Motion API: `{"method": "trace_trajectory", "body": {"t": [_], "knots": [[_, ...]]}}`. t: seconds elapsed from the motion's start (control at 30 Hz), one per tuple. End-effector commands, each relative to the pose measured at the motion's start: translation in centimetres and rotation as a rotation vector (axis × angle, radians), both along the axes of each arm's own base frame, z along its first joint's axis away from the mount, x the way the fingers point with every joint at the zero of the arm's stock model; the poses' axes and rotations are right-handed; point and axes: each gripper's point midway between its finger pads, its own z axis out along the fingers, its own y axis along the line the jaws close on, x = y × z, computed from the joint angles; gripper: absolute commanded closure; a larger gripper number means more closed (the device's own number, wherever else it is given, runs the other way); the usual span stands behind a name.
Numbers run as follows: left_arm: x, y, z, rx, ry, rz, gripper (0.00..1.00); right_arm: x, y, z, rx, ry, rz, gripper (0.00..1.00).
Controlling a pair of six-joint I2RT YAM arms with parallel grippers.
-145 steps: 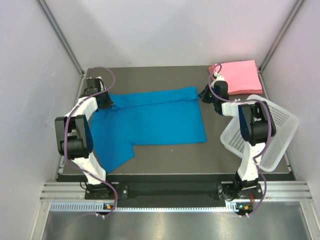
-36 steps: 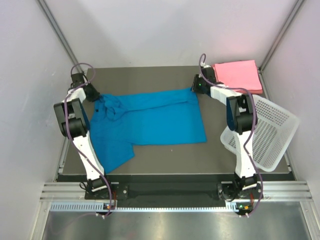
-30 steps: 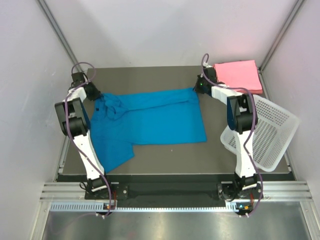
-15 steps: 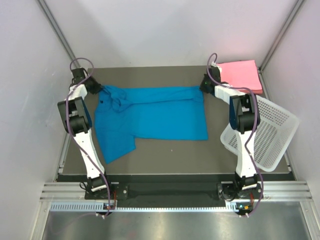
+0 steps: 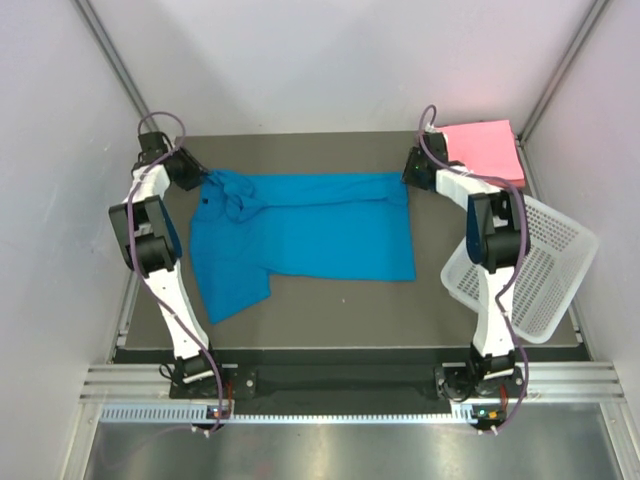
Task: Fold and stack the t-shirts
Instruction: Fold the tshirt
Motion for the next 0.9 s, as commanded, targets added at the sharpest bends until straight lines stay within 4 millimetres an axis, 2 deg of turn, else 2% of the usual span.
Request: {"method": "trace_trajectory", "body": {"t": [0.0,0.03,0.07,0.1,0.13,0.17,0.2,0.23,0.3,0.33,0.37,0.43,0.6,0.73,0.87], "knots": [[-2.2,-0.7,5.7,0.061,-0.053,-0.040,0.56,-1.3,-0.2,5.3,-0.006,-0.053,0.044,0.59],[-2.8,-1.2,6.6,0.067,-0.065,-0.054,0.56,-1.6,0.1,6.5,0.000,-0.074,0.056,0.59],[-3.7,-1.9,5.5,0.061,-0.034,-0.062,0.57,-2.0,0.3,6.9,0.002,-0.078,0.060,0.58],[-4.3,-2.3,6.4,0.070,-0.044,-0.062,0.57,-2.7,1.0,6.8,0.017,-0.070,0.089,0.57],[-4.8,-2.7,6.4,0.057,-0.037,-0.062,0.57,-3.2,1.9,7.9,0.028,-0.088,0.116,0.57],[-5.7,-3.5,5.2,0.043,-0.018,-0.071,0.57,-3.6,2.8,8.0,0.039,-0.096,0.145,0.57],[-6.1,-4.3,6.1,0.032,-0.044,-0.087,0.57,-4.0,3.8,8.4,0.050,-0.105,0.174,0.57],[-6.3,-4.7,6.0,0.027,-0.048,-0.092,0.58,-4.8,6.0,9.3,0.060,-0.127,0.242,0.57],[-7.0,-6.3,5.1,0.016,-0.035,-0.118,0.59,-5.5,8.4,10.0,0.051,-0.147,0.299,0.57],[-7.2,-7.1,4.9,0.000,-0.028,-0.139,0.60,-6.1,10.2,10.5,0.045,-0.159,0.334,0.57],[-7.4,-8.2,4.7,-0.008,-0.018,-0.161,0.61,-6.4,11.1,10.8,0.045,-0.164,0.349,0.57],[-7.9,-9.2,3.9,-0.007,0.021,-0.173,0.63,-7.4,13.2,11.2,0.053,-0.171,0.381,0.57],[-8.8,-11.9,2.6,0.007,0.073,-0.199,0.63,-8.4,15.0,12.0,0.060,-0.181,0.397,0.57],[-8.4,-13.0,1.4,0.013,0.071,-0.228,0.63,-9.0,14.8,12.6,0.057,-0.183,0.393,0.57],[-9.0,-14.3,0.9,-0.002,0.077,-0.269,0.63,-9.1,14.3,13.2,0.039,-0.195,0.385,0.57]]}}
